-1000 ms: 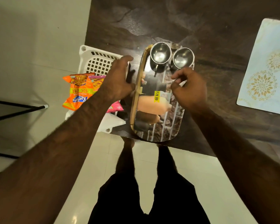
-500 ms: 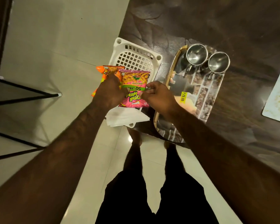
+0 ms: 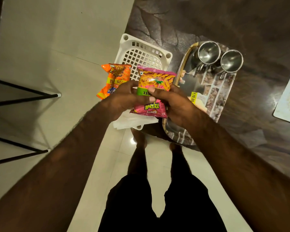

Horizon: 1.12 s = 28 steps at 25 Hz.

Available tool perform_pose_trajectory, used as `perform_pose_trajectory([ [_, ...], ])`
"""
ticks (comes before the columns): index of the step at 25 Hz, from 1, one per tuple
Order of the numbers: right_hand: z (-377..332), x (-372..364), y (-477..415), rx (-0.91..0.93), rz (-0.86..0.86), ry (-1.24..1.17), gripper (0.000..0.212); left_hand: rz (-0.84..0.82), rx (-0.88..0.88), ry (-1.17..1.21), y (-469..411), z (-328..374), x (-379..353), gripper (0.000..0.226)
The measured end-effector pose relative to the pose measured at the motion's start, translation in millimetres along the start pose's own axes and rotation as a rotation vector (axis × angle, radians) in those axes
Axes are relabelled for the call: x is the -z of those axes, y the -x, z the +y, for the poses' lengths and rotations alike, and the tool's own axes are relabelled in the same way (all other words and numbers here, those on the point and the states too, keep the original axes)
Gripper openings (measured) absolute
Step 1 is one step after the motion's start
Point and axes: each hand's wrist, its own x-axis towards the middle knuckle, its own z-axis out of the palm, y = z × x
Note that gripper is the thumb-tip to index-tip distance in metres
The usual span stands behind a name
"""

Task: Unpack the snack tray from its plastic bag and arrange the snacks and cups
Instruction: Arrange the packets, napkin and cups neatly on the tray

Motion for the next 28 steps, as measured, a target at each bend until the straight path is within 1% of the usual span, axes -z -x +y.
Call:
perform_pose_trajectory([
  [1,-2,4,2,0.008,-0.014,0.014,0.044,-0.052,-0.01,-0.008,2,-2,-3,0.05],
  [2,-3,9,4,0.019,-0.01,0.059,0.043,-0.064,-0.028,-0.008,3,-5,-7,0.046],
  [4,-6,20,8,0.026,0.01,0.151,0.041,-0.012,-0.061,0.004,2,-8,-15,0.05],
  [5,-7,26,9,0.024,0.017,0.16,0.038,0.003,-0.069,0.007,0,-9,-18,0.052],
  [8,-6,39,9,0.009,0.06,0.047,0.023,-0.019,-0.05,-0.018,-5,-10,-31,0.053],
  [10,-9,49,11,0.0,0.109,-0.002,0.019,0.003,-0.036,-0.048,-9,-6,-47,0.054],
  [13,-18,69,11,0.033,0.189,0.026,0.024,0.067,-0.057,-0.112,-21,4,-76,0.063],
  [15,-25,80,10,0.052,0.255,-0.003,0.028,0.09,-0.079,-0.214,-32,10,-95,0.066],
  [17,-29,88,7,0.044,0.298,-0.022,0.032,0.118,-0.117,-0.404,-43,14,-110,0.062],
  [19,-34,93,2,0.031,0.324,-0.011,0.035,0.153,-0.191,-0.593,-50,16,-120,0.054],
  [21,-37,95,-3,0.044,0.348,0.014,0.034,0.177,-0.23,-0.703,-56,17,-123,0.055],
  [24,-39,98,-13,0.093,0.456,0.119,0.036,0.186,-0.211,-0.768,-63,15,-122,0.062],
  [28,-39,101,-23,0.077,0.561,0.257,0.054,0.233,-0.252,-0.791,-62,12,-125,0.062],
])
